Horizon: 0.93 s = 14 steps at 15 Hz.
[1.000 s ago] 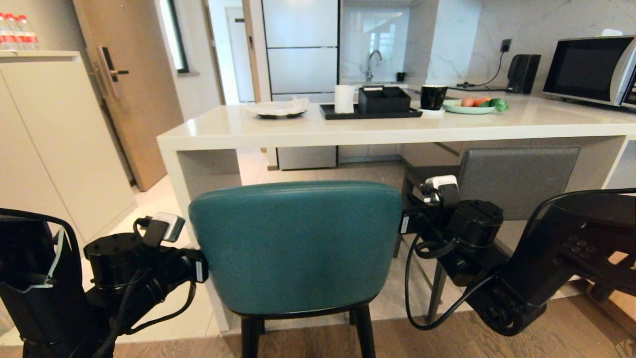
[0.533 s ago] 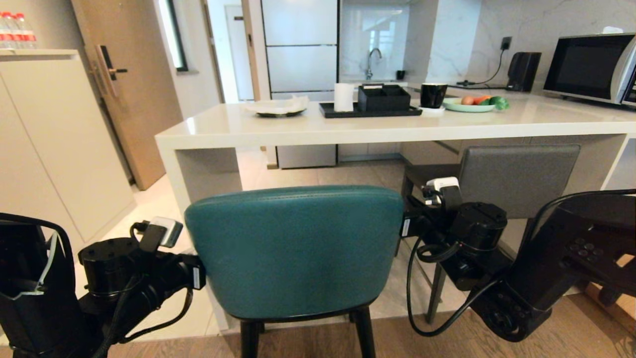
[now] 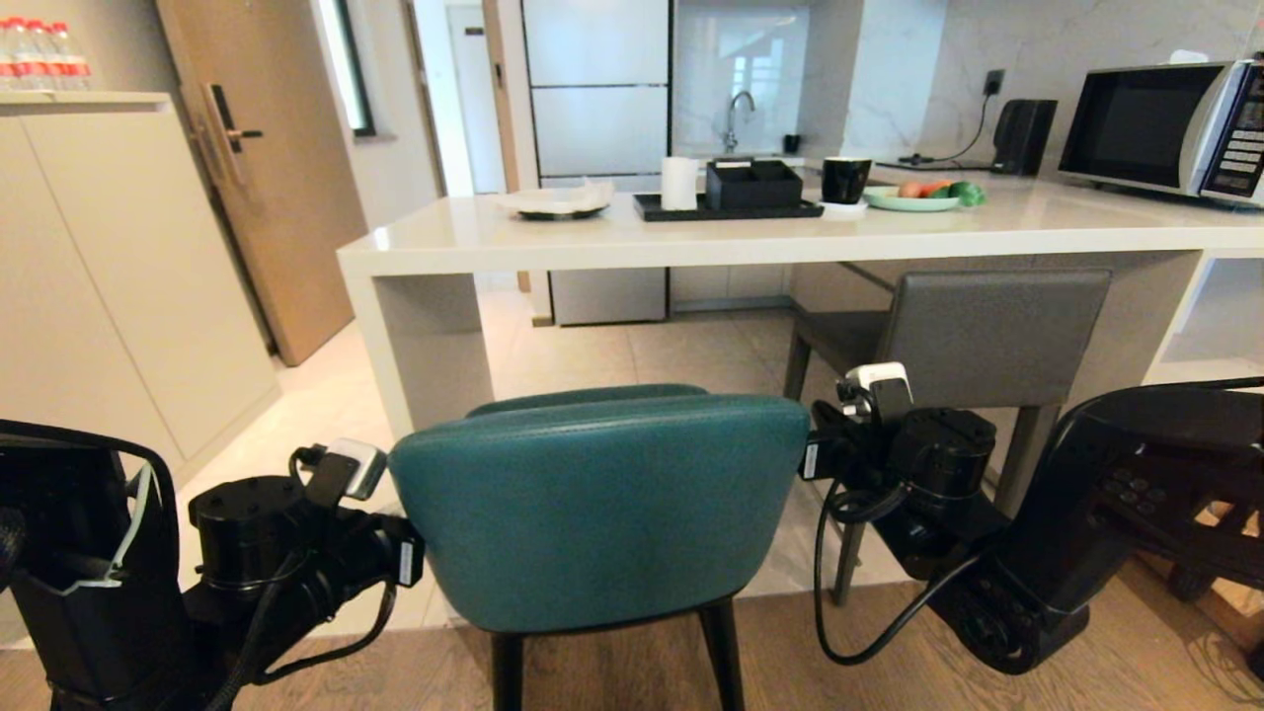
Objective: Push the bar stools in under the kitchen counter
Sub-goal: Push the blue chair back under the dining table
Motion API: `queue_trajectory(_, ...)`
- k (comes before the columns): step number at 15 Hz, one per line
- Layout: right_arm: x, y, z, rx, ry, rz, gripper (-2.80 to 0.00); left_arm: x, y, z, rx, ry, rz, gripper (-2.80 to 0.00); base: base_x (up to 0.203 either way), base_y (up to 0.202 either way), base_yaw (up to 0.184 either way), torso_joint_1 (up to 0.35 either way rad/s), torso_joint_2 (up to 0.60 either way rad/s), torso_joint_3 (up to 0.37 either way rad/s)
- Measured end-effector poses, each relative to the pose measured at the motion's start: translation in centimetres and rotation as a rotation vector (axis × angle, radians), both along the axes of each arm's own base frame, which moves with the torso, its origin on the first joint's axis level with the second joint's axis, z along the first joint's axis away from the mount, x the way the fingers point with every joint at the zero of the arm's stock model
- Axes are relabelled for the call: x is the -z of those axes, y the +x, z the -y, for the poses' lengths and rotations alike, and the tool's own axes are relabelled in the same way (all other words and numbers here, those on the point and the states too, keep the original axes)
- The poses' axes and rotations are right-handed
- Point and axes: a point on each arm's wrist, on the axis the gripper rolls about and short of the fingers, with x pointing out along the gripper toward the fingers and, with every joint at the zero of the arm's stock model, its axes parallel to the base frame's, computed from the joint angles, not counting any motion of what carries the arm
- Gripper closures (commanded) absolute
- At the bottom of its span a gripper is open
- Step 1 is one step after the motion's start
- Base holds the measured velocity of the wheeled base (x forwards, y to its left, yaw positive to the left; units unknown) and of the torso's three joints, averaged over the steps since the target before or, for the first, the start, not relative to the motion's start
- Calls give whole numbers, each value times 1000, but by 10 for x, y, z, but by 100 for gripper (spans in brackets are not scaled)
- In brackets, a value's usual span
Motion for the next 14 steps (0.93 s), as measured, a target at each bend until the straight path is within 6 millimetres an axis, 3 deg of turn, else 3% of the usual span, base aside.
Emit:
queue_trajectory(9,-8,31,-1,20,7,18,0,11,26,7,-47,-6,32,0,0,0,0,0,0,0)
queue_trajectory(14,-16,54,-8,28,-5,27,0,19,23,6,-67,13,-6,0,0,0,0,0,0,0)
